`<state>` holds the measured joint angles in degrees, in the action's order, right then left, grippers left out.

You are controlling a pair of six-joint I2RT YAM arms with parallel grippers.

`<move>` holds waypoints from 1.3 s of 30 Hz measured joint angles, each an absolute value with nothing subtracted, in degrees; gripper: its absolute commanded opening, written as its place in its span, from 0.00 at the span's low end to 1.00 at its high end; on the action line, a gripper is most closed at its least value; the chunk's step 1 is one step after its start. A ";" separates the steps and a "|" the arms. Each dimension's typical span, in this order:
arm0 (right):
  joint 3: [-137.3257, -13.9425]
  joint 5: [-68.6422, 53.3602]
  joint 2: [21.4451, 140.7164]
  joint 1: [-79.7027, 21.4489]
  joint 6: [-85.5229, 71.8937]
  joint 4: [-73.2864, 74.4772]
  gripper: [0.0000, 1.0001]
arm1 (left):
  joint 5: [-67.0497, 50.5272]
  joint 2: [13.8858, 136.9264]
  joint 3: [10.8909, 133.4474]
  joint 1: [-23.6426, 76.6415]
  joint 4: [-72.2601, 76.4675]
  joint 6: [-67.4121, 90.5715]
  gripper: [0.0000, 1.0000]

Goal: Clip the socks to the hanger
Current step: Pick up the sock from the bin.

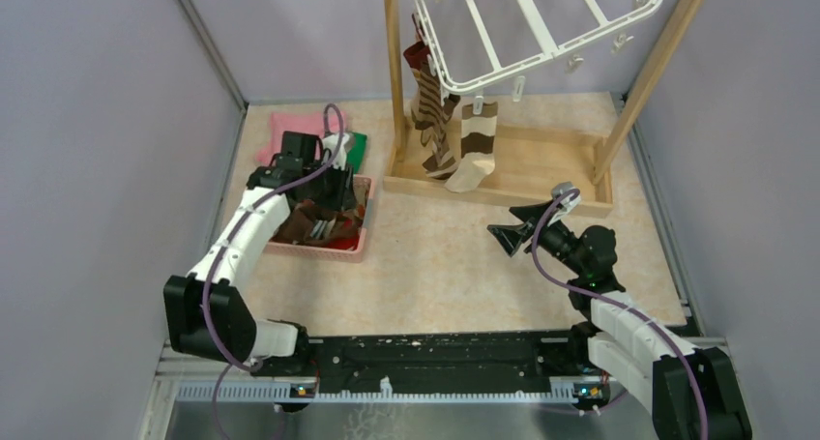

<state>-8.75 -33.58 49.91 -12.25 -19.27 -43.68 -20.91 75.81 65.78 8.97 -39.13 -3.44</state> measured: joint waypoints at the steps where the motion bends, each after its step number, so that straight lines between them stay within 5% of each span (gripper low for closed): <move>1: -8.75 -33.61 49.91 -12.25 -19.27 -43.68 0.83 | -21.19 76.62 65.10 10.13 -39.46 -3.14 0.35; 15: -8.73 -33.71 49.87 -12.25 -19.29 -43.64 0.84 | -6.63 89.08 62.83 11.60 -42.22 -2.85 0.46; 39: -8.69 -33.69 49.87 -12.25 -19.29 -43.72 0.84 | 12.32 87.90 61.71 21.06 -39.05 2.44 0.41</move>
<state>-8.69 -33.69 49.87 -12.25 -19.29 -43.72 12.32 87.90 61.71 21.06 -39.05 2.44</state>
